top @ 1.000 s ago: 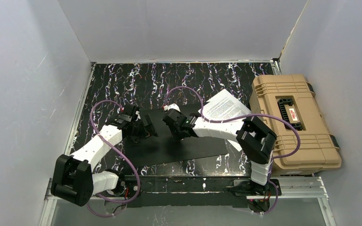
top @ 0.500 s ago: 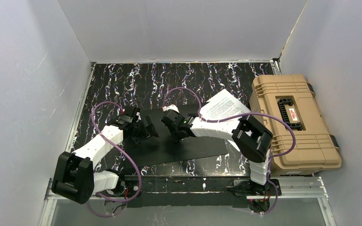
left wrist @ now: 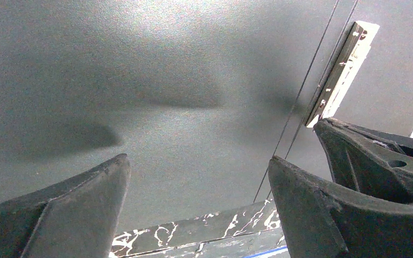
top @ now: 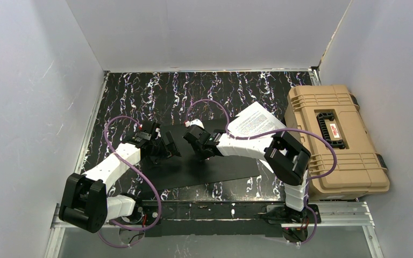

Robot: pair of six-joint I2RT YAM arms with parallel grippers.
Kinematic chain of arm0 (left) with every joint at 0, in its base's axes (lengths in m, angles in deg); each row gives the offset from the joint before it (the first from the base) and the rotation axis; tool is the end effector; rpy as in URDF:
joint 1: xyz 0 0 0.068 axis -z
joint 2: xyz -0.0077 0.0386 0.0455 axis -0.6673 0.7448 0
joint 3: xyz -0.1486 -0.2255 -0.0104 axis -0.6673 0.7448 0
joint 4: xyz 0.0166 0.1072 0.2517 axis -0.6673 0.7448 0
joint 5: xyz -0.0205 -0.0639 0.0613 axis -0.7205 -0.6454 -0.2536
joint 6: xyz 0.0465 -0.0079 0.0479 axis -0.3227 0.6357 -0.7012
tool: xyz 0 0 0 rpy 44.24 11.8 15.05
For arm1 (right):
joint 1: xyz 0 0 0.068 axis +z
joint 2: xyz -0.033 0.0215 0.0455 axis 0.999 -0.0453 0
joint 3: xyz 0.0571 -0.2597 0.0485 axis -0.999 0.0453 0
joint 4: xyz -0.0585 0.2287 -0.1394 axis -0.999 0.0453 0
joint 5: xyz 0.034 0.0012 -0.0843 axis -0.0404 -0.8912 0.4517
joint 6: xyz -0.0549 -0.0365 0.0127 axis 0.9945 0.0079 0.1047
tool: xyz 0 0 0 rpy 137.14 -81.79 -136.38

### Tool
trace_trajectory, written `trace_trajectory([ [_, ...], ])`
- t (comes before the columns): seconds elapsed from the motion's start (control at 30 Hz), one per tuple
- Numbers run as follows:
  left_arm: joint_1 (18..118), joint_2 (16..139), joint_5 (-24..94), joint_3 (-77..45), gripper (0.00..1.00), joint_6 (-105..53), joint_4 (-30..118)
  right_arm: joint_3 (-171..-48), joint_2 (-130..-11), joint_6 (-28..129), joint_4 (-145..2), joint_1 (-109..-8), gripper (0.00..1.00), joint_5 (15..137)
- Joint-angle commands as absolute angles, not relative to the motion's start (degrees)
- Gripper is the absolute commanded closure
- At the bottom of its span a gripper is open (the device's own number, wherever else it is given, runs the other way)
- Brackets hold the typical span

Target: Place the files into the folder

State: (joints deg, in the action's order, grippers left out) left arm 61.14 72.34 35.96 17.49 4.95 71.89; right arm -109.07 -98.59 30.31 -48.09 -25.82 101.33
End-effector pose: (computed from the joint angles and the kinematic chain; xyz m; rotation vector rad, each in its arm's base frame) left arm 0.2355 -0.0899 0.1693 -0.4833 2.6158 -0.5549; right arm 0.2142 0.3610 0.1580 -0.6397 2.4437 0.2137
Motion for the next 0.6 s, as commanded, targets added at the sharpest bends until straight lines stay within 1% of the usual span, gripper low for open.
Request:
trace_trajectory([
  [0.0, 61.44, 72.49, 36.49, 17.82, 0.02, 5.05, 72.82, -108.52, -100.32, 30.62, -45.03, -25.85, 0.89, 102.34],
  [0.57, 61.37, 73.47, 38.48, 18.02, 0.02, 6.38, 73.21, -107.39, -102.31, 30.72, -42.66, -23.02, 0.99, 106.19],
])
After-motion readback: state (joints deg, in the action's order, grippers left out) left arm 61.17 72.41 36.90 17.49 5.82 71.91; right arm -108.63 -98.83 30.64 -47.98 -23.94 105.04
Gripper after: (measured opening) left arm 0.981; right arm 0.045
